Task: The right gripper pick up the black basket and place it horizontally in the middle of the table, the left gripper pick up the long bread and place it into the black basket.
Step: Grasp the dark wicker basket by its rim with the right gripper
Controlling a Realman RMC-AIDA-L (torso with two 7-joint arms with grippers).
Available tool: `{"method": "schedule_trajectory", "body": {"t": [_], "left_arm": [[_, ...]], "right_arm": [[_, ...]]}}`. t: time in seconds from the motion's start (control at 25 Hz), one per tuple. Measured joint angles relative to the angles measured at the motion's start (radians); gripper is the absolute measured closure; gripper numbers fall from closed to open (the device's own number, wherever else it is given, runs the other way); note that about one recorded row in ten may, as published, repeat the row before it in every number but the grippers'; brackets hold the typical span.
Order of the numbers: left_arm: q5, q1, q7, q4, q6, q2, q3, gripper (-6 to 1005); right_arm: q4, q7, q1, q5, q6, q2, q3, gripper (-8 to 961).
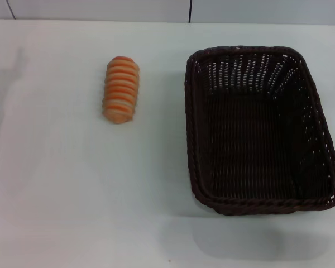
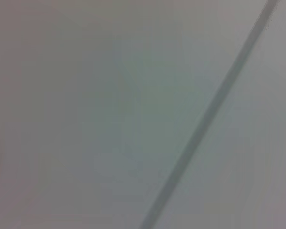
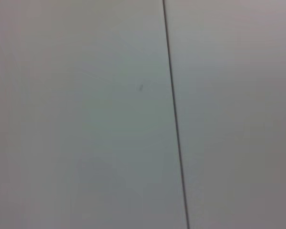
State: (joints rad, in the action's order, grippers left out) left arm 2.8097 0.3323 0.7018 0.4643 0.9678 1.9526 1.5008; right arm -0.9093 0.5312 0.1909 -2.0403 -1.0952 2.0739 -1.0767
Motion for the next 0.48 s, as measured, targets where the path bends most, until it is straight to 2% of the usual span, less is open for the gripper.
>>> {"method": "schedule_trajectory", "body": {"t": [0.12,0.48], "left_arm": [[0.073,-0.014,0.025,0.016,-0.017,-0.005,-0.026,170],[0.078,-0.032,-0.019,0.008,-0.082,-0.025,-0.038,169]], "right_arm": [[-0.073,0.064,-0.028,0.001,0.064,0.0,0.0,177],[-0.324,0.192,-0.131,0.014,0.371,0.003,-0.022,177]]}}
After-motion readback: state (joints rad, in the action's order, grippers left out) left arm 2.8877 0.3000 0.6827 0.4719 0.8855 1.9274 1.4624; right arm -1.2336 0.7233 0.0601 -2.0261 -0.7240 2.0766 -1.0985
